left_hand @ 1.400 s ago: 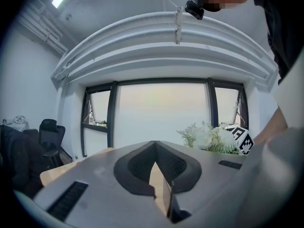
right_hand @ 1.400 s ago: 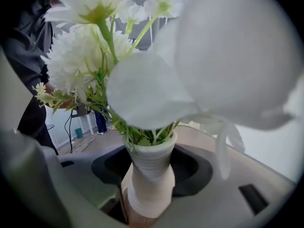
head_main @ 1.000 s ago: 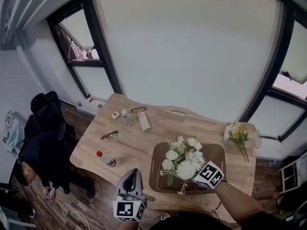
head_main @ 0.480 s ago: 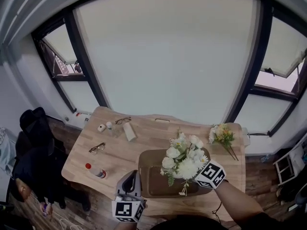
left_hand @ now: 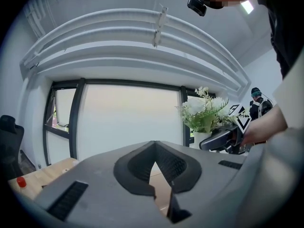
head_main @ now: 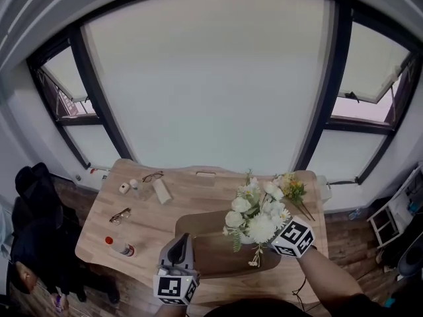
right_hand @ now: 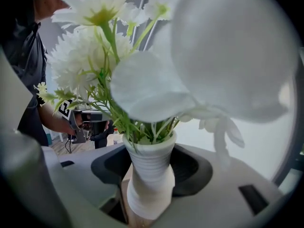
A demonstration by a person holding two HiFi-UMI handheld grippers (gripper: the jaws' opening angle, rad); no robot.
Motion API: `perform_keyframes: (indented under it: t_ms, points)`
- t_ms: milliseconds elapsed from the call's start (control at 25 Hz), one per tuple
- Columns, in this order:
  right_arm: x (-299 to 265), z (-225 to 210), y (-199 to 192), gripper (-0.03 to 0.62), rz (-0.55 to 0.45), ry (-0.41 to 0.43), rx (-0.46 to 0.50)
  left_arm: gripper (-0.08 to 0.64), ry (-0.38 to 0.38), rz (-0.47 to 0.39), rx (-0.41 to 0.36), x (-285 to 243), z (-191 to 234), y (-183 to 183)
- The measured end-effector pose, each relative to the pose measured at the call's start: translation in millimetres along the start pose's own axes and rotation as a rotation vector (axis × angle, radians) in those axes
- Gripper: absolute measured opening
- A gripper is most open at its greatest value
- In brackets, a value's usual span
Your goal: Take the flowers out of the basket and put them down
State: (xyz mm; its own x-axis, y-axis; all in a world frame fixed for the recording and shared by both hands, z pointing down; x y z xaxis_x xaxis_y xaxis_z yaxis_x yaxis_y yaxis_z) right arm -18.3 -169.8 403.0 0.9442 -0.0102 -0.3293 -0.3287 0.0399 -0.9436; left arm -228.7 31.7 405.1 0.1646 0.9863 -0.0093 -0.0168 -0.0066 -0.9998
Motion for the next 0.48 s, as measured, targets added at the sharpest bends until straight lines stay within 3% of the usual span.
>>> perform_keyframes:
  t_ms: [480]
  points:
    - [32.9, -14.0, 15.2, 0.264, -0.032, -0.145, 0.017, 0.002, -0.102, -0.014, 0.003, -23.9, 4.0, -12.7]
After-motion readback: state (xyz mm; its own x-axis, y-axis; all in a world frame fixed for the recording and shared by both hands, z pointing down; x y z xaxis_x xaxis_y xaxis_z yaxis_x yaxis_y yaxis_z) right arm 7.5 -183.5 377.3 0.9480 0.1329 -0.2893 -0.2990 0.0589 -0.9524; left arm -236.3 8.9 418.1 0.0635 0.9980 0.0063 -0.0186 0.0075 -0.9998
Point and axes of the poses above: the fingertips, and each gripper's own axes: x backward along the fingers, z to its left, y out of its top, the point moved 10 cm from there along x, backward along the fingers, and after that the axes turned 5 degrees about y, right-handed, at the moved point
